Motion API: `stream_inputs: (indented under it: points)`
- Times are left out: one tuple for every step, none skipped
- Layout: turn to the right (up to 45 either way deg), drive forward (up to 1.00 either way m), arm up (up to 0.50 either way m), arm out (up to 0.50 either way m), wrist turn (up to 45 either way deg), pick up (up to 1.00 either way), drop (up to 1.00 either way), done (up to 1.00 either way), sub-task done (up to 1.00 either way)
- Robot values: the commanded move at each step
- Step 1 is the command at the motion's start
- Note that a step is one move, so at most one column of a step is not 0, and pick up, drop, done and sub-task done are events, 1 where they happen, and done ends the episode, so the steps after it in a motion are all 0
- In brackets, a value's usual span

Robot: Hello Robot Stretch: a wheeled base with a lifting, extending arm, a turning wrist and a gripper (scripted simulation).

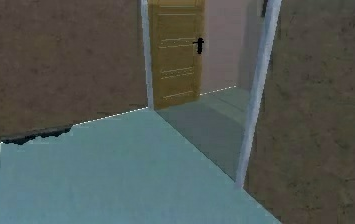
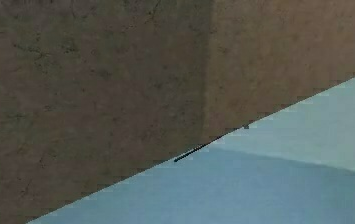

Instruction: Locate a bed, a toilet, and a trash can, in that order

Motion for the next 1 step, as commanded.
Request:
stream_inputs:
  points:
    - [0.0, 1.00, 0.00, 0.00, 0.0, 0.00, 0.00, 0.00, 0.00]
